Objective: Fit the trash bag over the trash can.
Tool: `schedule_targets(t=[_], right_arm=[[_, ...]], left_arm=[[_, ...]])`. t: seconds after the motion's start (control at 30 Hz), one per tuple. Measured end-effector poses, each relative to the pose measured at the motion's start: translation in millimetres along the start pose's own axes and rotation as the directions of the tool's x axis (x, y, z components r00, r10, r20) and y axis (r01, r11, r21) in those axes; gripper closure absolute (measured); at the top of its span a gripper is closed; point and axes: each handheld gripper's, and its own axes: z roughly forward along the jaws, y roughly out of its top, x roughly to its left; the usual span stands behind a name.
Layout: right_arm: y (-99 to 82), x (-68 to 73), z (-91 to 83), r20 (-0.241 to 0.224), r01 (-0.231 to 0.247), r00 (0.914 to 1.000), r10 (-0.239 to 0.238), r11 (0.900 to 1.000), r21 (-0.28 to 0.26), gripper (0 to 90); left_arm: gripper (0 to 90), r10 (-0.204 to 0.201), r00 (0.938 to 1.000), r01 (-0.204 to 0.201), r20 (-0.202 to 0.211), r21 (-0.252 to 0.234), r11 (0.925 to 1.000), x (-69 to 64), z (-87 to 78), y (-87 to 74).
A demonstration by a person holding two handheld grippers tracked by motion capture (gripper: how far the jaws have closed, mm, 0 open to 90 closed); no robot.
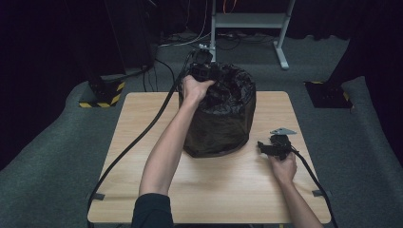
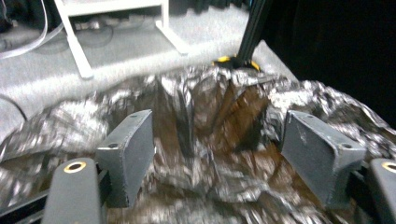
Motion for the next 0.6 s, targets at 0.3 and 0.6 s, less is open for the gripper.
schedule_targets(t=[0.3,0.6], right_arm=[[-0.1,0.0,0.2,0.000,0.000,1.0000,0.000,1.0000,-0.002,29.9],[-0.1,0.0,0.2,0.000,0.000,1.0000,0.000,1.0000,-0.002,29.9]], left_arm=[[22.6,-0.002,0.9994,0.005,0.035,-0.075,0.9972,3.9,-27.6,-4.8],[21.8,0.008,0.9999,-0.007,0.010,-0.117,0.9931,13.9,-51.9,-14.2]])
